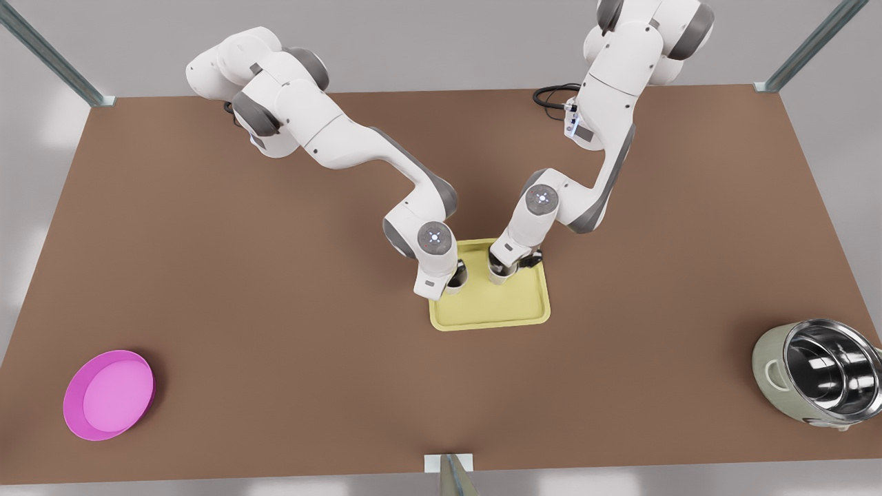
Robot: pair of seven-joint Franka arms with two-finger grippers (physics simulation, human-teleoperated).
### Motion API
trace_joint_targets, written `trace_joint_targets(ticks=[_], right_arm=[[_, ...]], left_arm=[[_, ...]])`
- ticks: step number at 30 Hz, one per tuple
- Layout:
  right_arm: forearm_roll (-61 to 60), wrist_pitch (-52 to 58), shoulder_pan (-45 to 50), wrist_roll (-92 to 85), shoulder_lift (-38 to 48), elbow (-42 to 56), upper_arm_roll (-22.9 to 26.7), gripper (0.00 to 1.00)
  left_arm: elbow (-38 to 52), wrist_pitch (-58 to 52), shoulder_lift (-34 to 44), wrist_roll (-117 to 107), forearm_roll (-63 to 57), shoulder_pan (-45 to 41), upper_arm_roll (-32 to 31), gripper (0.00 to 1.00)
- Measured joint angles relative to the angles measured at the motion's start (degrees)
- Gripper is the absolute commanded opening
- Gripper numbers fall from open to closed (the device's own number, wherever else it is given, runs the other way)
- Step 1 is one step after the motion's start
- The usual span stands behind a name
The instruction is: Use the left arm to pick up the white IKEA cup from the tray and place it on the middle-left position; use the right arm to pick up the white IKEA cup from the tray and place it on the middle-right position
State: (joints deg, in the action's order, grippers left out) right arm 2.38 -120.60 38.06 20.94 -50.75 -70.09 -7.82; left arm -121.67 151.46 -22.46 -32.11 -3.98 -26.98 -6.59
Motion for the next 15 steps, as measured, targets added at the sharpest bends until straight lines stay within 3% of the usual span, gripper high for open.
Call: trace_joint_targets(ticks=[3,5,6,9,12,15], right_arm=[[-0.37,1.42,-0.19,-0.05,1.1,0.39,0.31,0.06],[-0.44,3.84,-1.26,-0.15,3.47,0.66,0.94,0.05],[-0.45,5.21,-2.73,-0.29,4.71,0.74,0.94,0.05],[-0.44,9.74,-7.65,-1.4,8.23,0.86,0.92,0.05],[-0.42,13.94,-14.36,-4.35,10.76,0.88,0.94,0.04],[-0.17,17.14,-22.17,-9.38,11.86,0.87,1.11,0.04]], left_arm=[[0.04,0.34,0.0,-0.35,-0.02,0.0,0.0,0.26],[0.02,0.46,0.1,-0.61,-0.08,0.0,0.02,0.23],[0.01,0.49,0.23,-0.77,-0.14,-0.01,0.05,0.17],[0.03,0.23,1.69,-1.3,-0.35,0.33,0.27,0.15],[0.1,-2.33,6.42,-0.42,-0.2,1.25,6.08,0.16],[-3.2,-4.48,10.44,2.96,2.43,8.1,8.72,0.15]])
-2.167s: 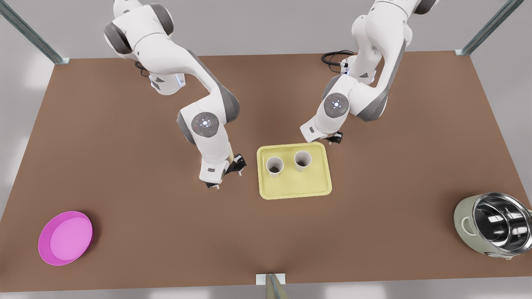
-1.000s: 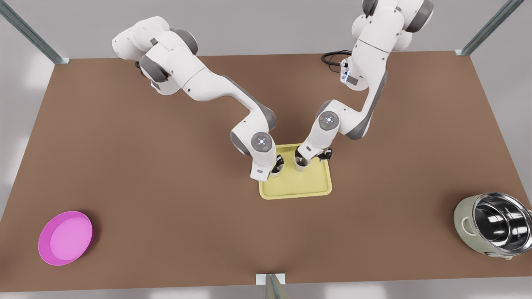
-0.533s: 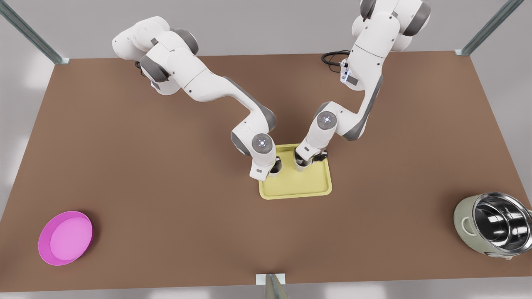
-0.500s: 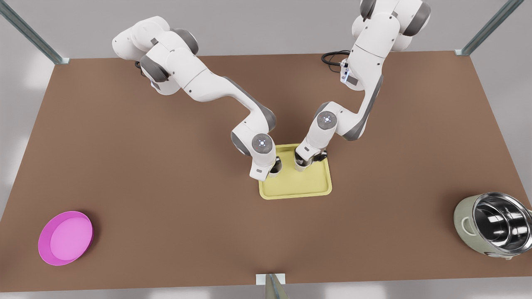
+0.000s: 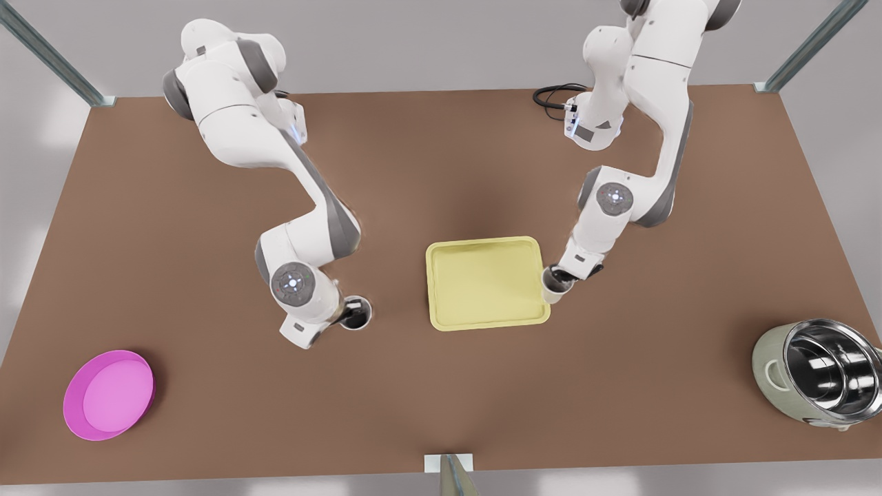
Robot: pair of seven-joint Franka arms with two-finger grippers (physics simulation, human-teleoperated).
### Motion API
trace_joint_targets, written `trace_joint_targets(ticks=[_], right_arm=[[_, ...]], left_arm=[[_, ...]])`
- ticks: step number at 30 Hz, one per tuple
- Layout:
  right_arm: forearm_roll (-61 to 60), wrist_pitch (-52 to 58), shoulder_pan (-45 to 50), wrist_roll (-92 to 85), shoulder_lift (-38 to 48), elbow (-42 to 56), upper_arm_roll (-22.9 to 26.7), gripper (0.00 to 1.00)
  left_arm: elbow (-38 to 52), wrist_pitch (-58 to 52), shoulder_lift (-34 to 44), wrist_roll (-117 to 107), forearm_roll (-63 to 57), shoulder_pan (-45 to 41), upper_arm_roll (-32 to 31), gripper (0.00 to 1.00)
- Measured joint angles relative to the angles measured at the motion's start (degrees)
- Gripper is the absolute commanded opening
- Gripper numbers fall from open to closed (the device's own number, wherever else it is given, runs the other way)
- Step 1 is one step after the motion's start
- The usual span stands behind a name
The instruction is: Use the left arm to pick up the white IKEA cup from the tray and place it on the middle-left position; use the right arm to pick up the white IKEA cup from the tray and place it on the middle-right position
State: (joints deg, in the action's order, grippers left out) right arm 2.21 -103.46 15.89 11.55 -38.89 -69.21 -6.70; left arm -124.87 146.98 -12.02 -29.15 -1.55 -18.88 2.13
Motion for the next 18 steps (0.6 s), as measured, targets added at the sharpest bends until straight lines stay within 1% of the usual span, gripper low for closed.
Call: trace_joint_targets(ticks=[2,4,5,7,12,17,18], right_arm=[[0.16,1.4,-4.81,-4.19,0.13,-0.03,0.32,0.04],[0.44,2.18,-6.63,-8.74,-0.05,-0.13,3.26,0.04],[1.28,2.05,-7.1,-10.98,-0.32,-0.23,4.33,0.04],[3.84,0.8,-7.82,-15.17,-1.23,-0.35,5.97,0.04],[9.97,-6.81,-10.09,-23.68,-5.07,-0.46,7.74,0.04],[11.86,-14.64,-10.73,-29.6,-7.58,-0.42,8.12,0.04],[11.96,-16.0,-10.81,-30.5,-7.79,-0.42,8.08,0.04]], left_arm=[[-1.2,-0.95,0.93,3.64,2.84,6.37,0.33,0.15],[-1.47,-1.59,0.87,8.12,6.79,12.1,0.54,0.15],[-1.45,-1.78,0.59,10.2,8.17,13.15,0.56,0.15],[-1.48,-1.85,-0.7,14.0,9.97,13.23,0.52,0.15],[-1.4,-0.35,-4.46,21.64,11.64,12.43,0.45,0.15],[-1.37,2.31,-6.45,27.46,12.19,12.44,0.38,0.15],[-1.4,2.71,-6.55,28.45,12.26,12.44,0.37,0.16]])
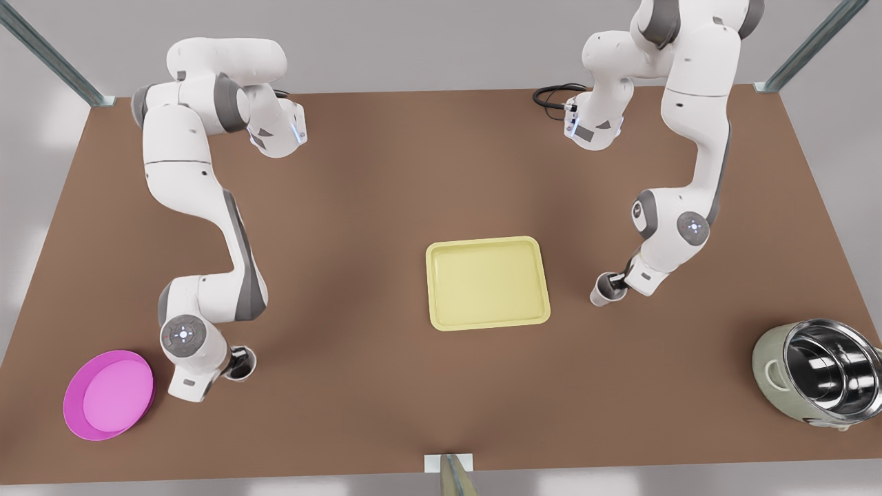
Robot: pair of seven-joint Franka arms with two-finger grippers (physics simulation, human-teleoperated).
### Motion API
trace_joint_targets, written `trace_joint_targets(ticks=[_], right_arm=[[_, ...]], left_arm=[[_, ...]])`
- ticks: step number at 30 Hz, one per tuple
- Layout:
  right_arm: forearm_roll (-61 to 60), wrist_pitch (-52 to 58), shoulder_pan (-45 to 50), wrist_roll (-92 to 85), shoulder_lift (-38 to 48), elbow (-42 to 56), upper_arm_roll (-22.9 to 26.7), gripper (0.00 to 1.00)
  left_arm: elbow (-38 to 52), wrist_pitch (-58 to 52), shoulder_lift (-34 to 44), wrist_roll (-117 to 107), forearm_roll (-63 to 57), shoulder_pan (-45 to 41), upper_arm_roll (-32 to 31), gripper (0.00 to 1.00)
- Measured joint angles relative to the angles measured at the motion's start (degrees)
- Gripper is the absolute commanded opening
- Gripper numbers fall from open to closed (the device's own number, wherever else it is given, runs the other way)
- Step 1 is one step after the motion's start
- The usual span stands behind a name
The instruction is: Use the left arm to pick up the white IKEA cup from the tray and place it on the middle-left position; use the right arm to pick up the white IKEA cup from the tray and place it on the middle-right position
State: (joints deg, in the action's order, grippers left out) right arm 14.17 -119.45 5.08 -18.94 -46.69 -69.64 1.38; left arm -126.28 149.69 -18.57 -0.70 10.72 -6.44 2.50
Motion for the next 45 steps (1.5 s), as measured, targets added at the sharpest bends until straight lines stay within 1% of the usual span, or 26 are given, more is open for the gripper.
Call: trace_joint_targets(ticks=[1,2,3,6,7,9,10,12,13,16,18,23,28,33,42,43,45], right_arm=[[0.07,-1.23,-0.03,-0.84,-0.3,0.0,-0.03,0.04],[0.11,-2.4,-0.05,-1.64,-0.75,-0.05,-0.05,0.04],[0.15,-3.59,-0.09,-2.4,-1.38,-0.07,-0.06,0.04],[0.02,-6.76,-0.17,-4.42,-2.78,-0.08,-0.07,0.05],[-0.72,-7.6,-0.16,-5.07,-2.59,0.0,-0.07,0.05],[-2.52,-8.92,-0.16,-6.31,-2.44,0.07,-0.17,0.05],[-3.17,-9.44,-0.15,-6.88,-2.44,0.08,-0.21,0.05],[-4.06,-10.59,-0.16,-7.94,-2.55,0.04,-0.31,0.05],[-4.36,-11.16,-0.17,-8.44,-2.55,0.06,-0.53,0.05],[-6.21,-12.33,-0.15,-9.93,-2.46,-0.08,-1.18,0.05],[-8.46,-12.76,-0.15,-11.13,-2.44,-0.26,-1.37,0.05],[-10.45,-13.14,-1.48,-14.6,-2.48,-0.33,-1.76,0.05],[-10.71,-13.22,-4.29,-18.73,-2.58,-0.27,-4.92,0.04],[-11.71,-13.24,-8.38,-23.08,-3.61,-0.26,-9.9,0.04],[-18.18,-13.26,-9.03,-30.28,-5.59,-0.29,-10.6,0.06],[-18.45,-13.27,-9.03,-30.87,-5.64,-0.28,-10.6,0.09],[-18.59,-13.34,-9.03,-31.77,-5.68,-0.27,-10.6,0.28]], left_arm=[[-0.02,0.33,-0.05,1.04,0.17,0.0,0.01,0.3],[-0.03,0.6,-0.08,2.1,0.38,0.01,-0.01,0.93],[-0.04,0.85,-0.06,3.15,0.55,0.01,0.0,1.0],[-0.05,1.36,0.13,6.22,1.07,0.04,0.01,1.0],[-0.05,1.06,1.35,7.24,1.28,0.04,0.01,1.0],[0.82,-3.08,8.19,9.28,1.56,0.06,0.17,1.0],[3.95,-7.06,11.12,10.08,0.81,0.24,0.34,1.0],[12.39,-16.11,13.35,10.8,-1.73,0.61,0.51,1.0],[15.01,-19.88,13.41,10.61,-2.66,0.7,0.55,1.0],[27.02,-30.7,12.32,8.9,-3.52,0.58,0.68,1.0],[29.91,-35.22,11.92,7.8,-3.8,0.48,0.62,1.0],[31.27,-41.08,10.24,5.47,-5.31,0.21,0.56,1.0],[30.99,-43.36,10.08,3.65,-6.42,0.19,0.57,1.0],[30.8,-44.64,10.11,2.25,-9.25,0.0,0.41,1.0],[30.71,-45.8,10.22,0.53,-10.19,0.13,0.48,1.0],[30.71,-45.87,10.24,0.38,-10.22,0.13,0.49,1.0],[30.71,-45.97,10.22,0.12,-10.26,0.11,0.51,1.0]])
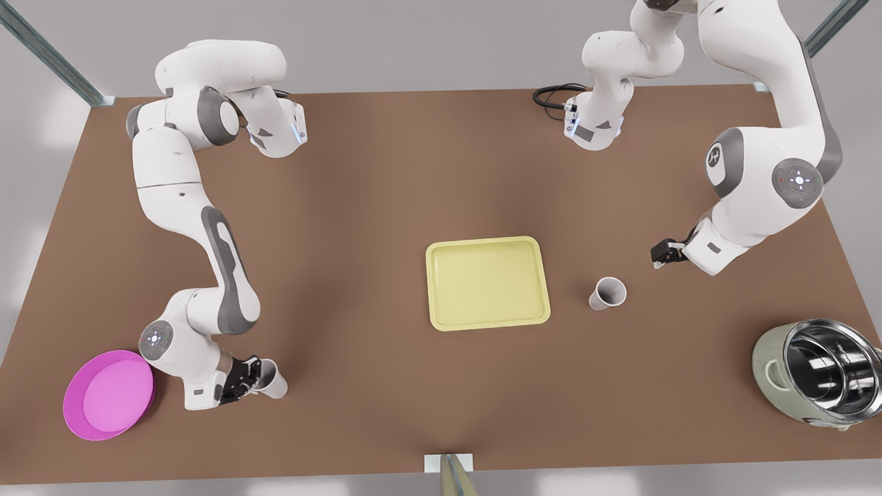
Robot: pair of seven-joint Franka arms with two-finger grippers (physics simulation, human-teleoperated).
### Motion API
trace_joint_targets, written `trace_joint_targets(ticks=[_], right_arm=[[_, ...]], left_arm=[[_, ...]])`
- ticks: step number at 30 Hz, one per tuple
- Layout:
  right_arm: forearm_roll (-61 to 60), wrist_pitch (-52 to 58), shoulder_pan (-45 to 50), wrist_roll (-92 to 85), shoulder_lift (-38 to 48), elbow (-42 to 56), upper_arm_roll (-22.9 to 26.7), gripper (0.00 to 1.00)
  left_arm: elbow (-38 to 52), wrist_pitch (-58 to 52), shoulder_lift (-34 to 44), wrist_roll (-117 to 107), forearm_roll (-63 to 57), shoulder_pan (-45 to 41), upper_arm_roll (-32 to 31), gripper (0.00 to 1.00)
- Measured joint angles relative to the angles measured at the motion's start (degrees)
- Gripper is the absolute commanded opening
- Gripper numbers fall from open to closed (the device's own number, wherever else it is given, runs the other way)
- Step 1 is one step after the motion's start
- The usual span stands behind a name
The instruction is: Use the left arm to pick up the white IKEA cup from the tray and place it on the middle-left position; use the right arm to pick up the white IKEA cup from the tray and place it on the middle-right position
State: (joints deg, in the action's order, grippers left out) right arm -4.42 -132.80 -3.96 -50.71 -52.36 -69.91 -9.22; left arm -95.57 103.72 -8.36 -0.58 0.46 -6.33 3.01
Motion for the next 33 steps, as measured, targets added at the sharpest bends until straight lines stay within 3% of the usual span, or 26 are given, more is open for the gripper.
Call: trace_joint_targets(ticks=[4,14,17,19,21,23,33], right_arm=[[0.1,-0.19,0.0,-1.22,-0.01,0.08,0.07,0.45],[0.49,2.4,0.07,-3.3,3.56,0.98,0.96,0.5],[1.81,6.74,0.51,-2.98,8.95,1.26,0.93,0.7],[4.41,11.27,1.81,-1.58,13.77,1.31,0.88,0.73],[7.21,17.7,3.27,2.43,17.8,1.32,1.14,0.9],[7.53,23.55,3.16,7.11,20.71,1.33,1.13,1.0],[7.69,36.85,2.73,24.52,22.57,1.23,1.94,1.0]], left_arm=[[-0.1,-0.12,0.0,-0.45,-0.04,0.0,-0.02,1.0],[-0.18,-0.23,-0.05,-1.22,-0.06,-0.04,-0.02,1.0],[0.23,-0.2,-0.11,-1.39,0.21,0.04,-0.19,1.0],[1.67,0.01,-0.95,-1.49,1.04,-0.55,-0.37,1.0],[2.38,0.15,-1.32,-1.55,2.23,-1.0,-0.27,1.0],[2.57,0.25,-1.42,-1.59,2.9,-0.87,-0.22,1.0],[2.64,0.42,-1.46,-1.74,3.83,-0.7,-0.02,1.0]])
